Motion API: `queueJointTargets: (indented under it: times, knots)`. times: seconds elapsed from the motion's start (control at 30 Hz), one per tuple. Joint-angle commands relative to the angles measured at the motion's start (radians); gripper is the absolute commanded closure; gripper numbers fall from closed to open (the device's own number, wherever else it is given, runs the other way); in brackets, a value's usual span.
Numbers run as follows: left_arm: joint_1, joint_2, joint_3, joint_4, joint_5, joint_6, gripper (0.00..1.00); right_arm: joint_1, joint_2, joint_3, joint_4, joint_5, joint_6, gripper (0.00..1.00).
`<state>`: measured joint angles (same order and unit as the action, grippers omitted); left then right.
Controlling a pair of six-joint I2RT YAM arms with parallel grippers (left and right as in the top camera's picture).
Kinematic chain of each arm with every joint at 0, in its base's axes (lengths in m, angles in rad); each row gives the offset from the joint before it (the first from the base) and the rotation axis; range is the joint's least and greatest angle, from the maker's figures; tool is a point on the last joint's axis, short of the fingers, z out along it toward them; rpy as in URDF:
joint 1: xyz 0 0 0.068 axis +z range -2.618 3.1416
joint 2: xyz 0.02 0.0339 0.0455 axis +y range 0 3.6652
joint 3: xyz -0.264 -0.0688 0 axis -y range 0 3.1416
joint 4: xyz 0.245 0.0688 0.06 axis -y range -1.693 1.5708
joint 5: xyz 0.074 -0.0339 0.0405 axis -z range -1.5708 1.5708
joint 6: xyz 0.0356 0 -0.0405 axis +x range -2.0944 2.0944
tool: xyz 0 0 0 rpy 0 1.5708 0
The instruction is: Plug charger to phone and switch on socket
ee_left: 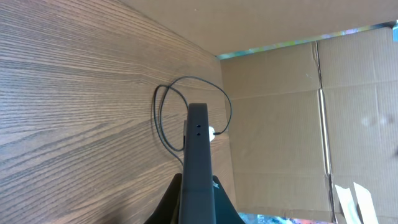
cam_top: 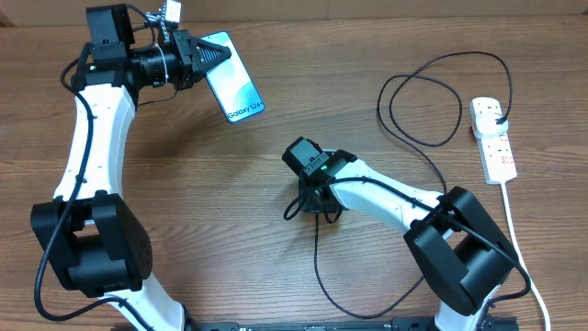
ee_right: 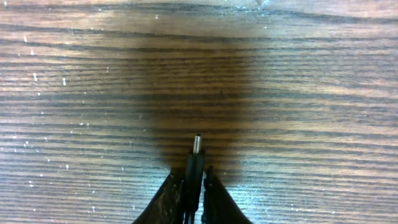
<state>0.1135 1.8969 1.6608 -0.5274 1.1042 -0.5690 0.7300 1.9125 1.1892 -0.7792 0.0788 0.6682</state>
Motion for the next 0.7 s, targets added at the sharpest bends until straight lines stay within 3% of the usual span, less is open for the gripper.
queueJointTargets:
  times: [0.0, 0.67]
  knots:
    - [0.001, -0.003, 0.003, 0.004, 0.034, 0.015, 0.96, 0.004, 0.013, 0.018, -0.001, 0.007, -0.003, 0.88]
    - [0.002, -0.003, 0.003, 0.005, 0.034, 0.008, 0.95, -0.017, 0.012, 0.044, -0.039, -0.081, -0.015, 0.96]
